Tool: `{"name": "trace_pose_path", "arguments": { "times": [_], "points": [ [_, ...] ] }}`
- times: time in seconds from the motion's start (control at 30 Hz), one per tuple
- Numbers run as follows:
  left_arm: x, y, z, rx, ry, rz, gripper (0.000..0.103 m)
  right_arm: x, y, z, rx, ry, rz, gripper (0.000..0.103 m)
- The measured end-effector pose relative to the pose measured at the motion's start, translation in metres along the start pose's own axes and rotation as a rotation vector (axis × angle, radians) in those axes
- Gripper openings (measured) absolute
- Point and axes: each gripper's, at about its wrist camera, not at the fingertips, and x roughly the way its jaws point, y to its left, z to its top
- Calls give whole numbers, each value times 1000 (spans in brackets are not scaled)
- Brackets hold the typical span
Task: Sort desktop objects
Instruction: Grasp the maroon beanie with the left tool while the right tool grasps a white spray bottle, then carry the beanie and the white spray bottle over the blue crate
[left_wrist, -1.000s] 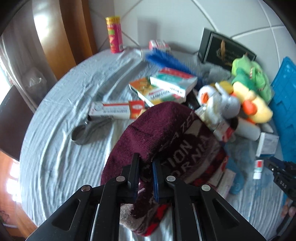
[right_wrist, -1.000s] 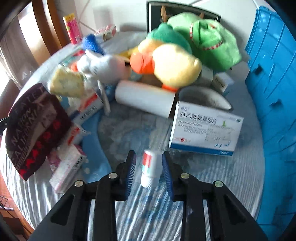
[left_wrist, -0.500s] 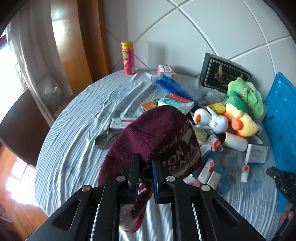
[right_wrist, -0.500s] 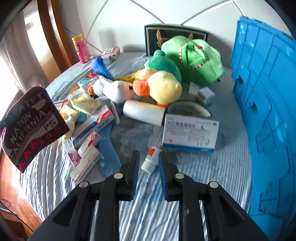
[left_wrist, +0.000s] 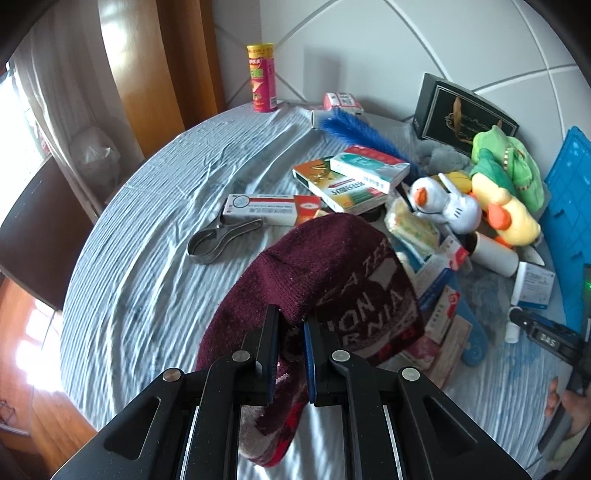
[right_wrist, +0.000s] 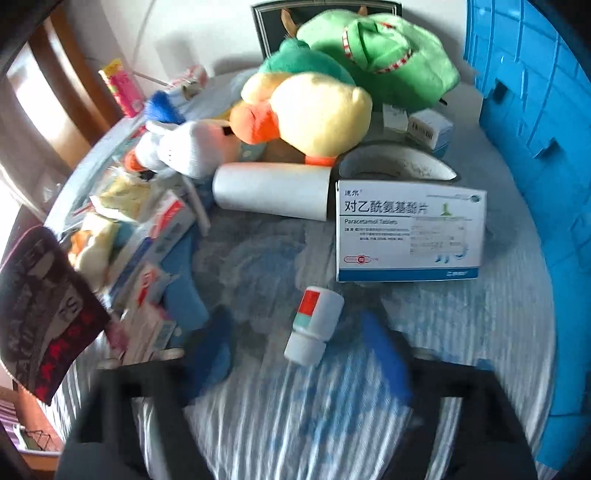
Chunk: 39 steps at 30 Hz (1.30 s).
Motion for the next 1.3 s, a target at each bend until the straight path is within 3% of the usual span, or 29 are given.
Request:
{"name": "trace_pose_path", "arguments": {
  "times": [0.03, 0.07, 0.1, 0.13, 0.2, 0.47, 0.8, 1.03, 1.3],
  "points": [
    [3, 1, 0, 4, 5, -2, 12, 9, 0, 0, 6, 19, -11, 54],
    [6, 1, 1, 8, 9, -4, 12, 19, 1, 1, 11, 38, -21, 39],
    [8, 1, 1, 12, 13, -7, 12, 24, 2, 0, 2, 41, -44, 30],
    [8, 1, 2, 19, 11, -13, 12, 30, 4, -2, -7, 43, -68, 28],
    [5, 0, 4, 31, -1, -28, 12, 35, 9, -2, -17, 45, -93, 28],
    [-46, -15, 30, 78, -134, -104, 10, -11, 38, 14, -82, -102, -30, 28],
    [-117, -42, 65, 123, -303, -168, 9, -114, 66, 38, -165, -313, 17, 28],
    [-138, -62, 76, 153, -343, -184, 9, -173, 79, 43, -210, -406, 50, 28],
    [-155, -61, 77, 175, -381, -210, 9, -209, 90, 40, -233, -469, 49, 28]
  ]
}}
